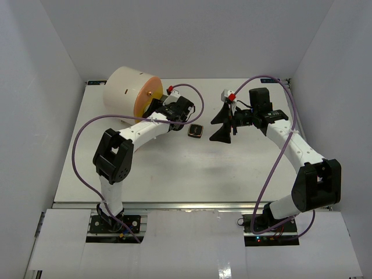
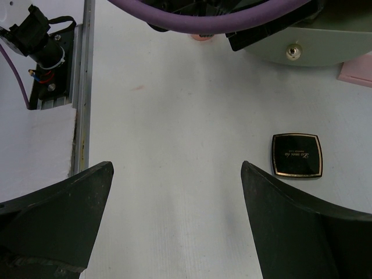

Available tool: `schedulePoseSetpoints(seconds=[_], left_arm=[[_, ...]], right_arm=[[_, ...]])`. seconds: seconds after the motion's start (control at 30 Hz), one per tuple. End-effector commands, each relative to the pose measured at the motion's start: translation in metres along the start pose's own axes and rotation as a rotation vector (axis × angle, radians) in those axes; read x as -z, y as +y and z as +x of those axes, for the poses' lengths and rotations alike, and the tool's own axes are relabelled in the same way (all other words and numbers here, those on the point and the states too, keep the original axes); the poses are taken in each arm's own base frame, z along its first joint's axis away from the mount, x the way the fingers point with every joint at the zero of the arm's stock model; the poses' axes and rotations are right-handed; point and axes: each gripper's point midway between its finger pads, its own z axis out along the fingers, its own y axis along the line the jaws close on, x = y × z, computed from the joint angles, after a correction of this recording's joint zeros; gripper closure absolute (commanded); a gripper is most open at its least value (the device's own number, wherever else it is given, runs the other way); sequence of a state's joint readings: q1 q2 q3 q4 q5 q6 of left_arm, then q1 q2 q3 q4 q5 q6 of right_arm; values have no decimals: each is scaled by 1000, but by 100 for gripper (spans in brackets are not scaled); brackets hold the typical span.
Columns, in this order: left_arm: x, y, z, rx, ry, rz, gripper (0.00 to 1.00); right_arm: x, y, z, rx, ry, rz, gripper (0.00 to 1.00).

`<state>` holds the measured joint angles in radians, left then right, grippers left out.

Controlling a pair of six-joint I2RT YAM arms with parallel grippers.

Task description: Organize the makeup

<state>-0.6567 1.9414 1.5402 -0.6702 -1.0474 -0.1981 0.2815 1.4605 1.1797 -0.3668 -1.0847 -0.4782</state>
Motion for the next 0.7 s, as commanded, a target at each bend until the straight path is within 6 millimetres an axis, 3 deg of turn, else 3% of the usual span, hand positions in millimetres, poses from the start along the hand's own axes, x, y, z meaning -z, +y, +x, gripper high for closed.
schedulePoseSetpoints(seconds=[0.0,0.1,0.43,0.67], left_arm=[[6,17,-22,39,-47,-52,49],[5,19,-19,22,-45,-77,34],[3,25,-14,-11,-44,-136,2],[2,22,-10,-27,-36,-119,2]], right_arm=[[2,4,-5,12,-25,-23,3],[3,4,-6,13,-27,-22,3],[5,3,-6,9,-31,-17,3],[8,2,-7,7,-35,-12,3]])
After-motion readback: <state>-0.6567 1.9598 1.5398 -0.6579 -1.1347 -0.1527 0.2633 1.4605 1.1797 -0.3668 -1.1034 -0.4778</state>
